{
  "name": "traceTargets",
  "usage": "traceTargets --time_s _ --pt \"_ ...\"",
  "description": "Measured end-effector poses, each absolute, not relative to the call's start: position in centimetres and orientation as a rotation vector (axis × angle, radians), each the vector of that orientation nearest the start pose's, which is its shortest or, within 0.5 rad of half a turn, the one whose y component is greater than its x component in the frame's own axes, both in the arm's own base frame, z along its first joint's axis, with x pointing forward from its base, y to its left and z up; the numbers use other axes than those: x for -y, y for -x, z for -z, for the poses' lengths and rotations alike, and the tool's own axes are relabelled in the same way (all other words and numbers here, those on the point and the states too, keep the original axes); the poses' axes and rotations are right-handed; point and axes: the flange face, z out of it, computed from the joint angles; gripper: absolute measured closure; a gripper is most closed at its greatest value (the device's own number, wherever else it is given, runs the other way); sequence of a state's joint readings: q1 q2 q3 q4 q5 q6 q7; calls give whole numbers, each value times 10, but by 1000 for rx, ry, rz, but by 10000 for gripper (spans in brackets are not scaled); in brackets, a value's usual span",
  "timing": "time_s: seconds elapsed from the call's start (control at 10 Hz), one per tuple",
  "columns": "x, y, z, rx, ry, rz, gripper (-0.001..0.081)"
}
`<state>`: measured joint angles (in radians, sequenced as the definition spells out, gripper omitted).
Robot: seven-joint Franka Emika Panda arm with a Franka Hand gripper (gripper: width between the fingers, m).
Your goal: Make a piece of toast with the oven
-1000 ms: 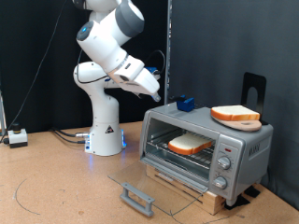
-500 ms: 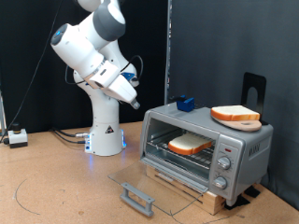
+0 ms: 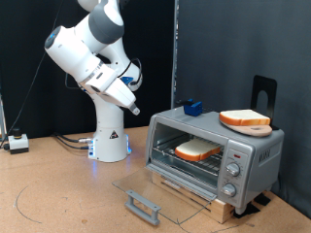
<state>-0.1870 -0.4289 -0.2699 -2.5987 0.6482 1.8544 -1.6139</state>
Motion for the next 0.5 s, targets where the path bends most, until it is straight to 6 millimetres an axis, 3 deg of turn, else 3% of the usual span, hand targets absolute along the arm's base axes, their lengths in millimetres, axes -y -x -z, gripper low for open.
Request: traceTargets --time_s 0.3,0.5 --pt "117 -350 -390 1057 2198 534 -3" --pt "112 -346 -388 844 2212 350 -3"
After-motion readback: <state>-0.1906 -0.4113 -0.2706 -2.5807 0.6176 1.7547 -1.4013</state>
